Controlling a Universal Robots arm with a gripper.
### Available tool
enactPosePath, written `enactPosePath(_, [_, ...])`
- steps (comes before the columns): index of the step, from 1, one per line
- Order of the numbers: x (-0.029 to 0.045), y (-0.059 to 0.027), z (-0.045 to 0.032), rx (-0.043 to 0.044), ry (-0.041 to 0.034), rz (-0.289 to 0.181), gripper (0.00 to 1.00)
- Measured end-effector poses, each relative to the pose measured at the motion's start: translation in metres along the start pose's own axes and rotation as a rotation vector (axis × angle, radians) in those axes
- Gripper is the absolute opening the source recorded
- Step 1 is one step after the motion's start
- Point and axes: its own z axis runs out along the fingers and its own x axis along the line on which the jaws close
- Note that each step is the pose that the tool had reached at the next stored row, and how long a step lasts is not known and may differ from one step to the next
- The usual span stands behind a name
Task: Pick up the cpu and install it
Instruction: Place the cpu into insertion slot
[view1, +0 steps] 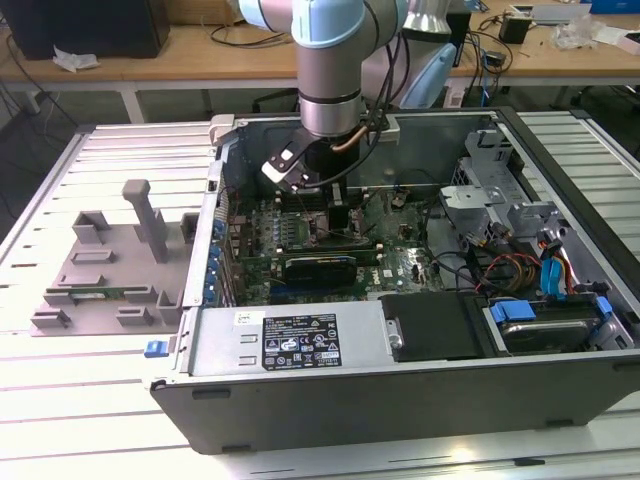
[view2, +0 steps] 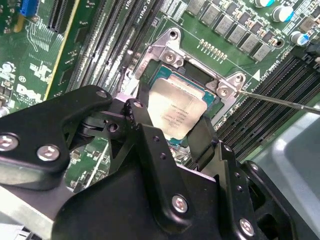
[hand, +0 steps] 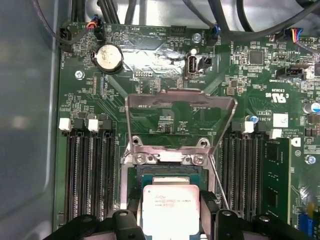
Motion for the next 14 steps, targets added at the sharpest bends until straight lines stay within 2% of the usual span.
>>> enactPosePath(6, [0.0006, 0.0017, 0.0012, 0.0016, -0.0014, 0.029, 0.55])
enactPosePath(14, [0.0015, 0.0023, 0.0036, 0.0011, -0.0011, 0.018, 0.55])
